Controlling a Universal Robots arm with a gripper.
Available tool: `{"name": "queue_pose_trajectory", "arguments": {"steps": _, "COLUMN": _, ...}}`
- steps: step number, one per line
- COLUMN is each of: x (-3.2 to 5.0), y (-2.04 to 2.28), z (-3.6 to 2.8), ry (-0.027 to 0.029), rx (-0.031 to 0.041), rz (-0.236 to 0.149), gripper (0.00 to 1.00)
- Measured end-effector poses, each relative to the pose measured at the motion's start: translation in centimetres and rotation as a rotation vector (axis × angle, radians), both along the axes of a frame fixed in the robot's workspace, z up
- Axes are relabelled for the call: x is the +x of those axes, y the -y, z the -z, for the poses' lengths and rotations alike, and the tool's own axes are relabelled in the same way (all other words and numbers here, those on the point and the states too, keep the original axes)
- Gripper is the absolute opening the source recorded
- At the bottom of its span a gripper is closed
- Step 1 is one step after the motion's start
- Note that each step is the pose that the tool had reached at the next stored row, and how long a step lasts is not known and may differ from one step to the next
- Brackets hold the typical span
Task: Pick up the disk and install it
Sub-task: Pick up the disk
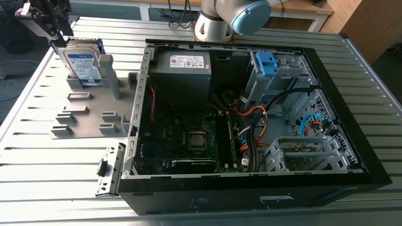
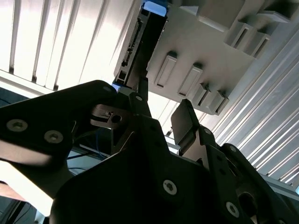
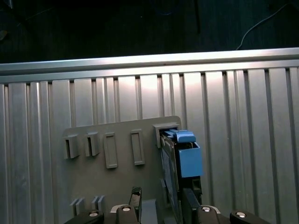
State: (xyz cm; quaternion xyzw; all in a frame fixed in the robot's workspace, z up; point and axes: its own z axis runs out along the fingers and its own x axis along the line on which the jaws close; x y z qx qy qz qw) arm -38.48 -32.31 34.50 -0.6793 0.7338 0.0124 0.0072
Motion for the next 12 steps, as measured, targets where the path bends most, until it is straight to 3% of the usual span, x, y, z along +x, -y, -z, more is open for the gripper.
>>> {"name": "queue_pose_trajectory", "arguments": {"steps": 12, "x": 0.00, "y": -1.12, "z": 0.04, "ry": 0.0001, "rx": 0.0000, "rz": 0.000, "gripper": 0.47}}
